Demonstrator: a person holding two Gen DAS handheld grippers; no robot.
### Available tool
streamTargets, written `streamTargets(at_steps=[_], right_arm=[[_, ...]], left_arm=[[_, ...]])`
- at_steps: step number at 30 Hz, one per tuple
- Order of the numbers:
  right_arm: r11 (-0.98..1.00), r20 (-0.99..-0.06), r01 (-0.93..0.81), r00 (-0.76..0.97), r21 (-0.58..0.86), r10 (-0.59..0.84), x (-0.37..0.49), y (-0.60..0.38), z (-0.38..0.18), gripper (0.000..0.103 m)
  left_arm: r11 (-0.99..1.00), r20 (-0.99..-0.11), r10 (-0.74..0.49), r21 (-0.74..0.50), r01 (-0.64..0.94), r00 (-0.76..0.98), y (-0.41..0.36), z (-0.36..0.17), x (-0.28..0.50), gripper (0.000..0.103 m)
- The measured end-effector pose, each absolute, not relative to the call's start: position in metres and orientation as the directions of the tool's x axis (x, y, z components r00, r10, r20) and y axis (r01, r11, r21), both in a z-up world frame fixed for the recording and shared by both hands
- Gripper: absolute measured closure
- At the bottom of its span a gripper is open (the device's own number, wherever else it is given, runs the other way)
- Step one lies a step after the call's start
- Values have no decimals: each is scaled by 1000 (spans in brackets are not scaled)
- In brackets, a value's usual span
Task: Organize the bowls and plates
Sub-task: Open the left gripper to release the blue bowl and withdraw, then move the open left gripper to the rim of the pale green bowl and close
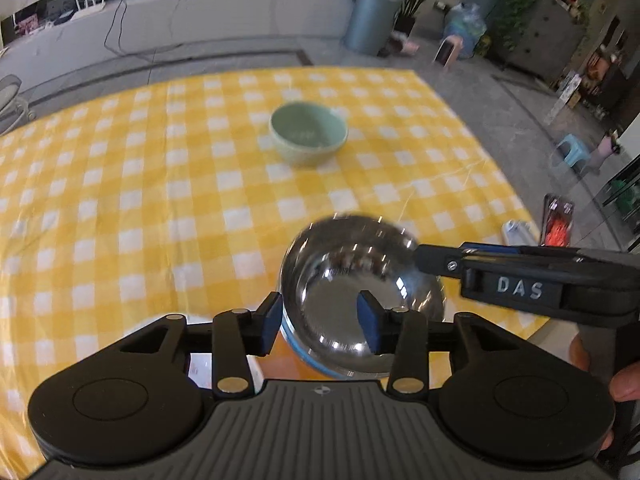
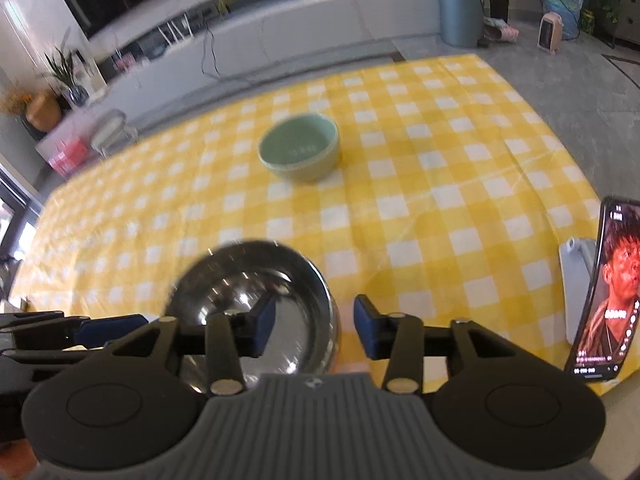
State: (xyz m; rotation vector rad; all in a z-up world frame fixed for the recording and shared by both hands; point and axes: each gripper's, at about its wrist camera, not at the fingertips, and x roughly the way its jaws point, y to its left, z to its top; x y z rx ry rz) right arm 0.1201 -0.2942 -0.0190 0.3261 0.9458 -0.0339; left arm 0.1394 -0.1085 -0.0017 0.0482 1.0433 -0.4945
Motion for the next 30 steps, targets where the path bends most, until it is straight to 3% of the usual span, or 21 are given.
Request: streamTargets(at_steps=[6,22,26,30], right_arm=[[964,-745,130,661,232,91,126,-290,-8,36],[948,-734,154,671,278,106,189,-318,-40,32],[933,-735,157,662,324,144,212,-325,-53,32],[922,-739,165,654,351,164,234,-329,-63,32]], left_arm=[[880,-790,-417,-228,417,449,-103,8,149,48],[904,-751,-401,-234,357,524,-93,-14,217,47],[897,-740,-422,-260,356,523,-94,-21,237,39],[894,-729,-436,-286,344,527,-97,-28,259,38]])
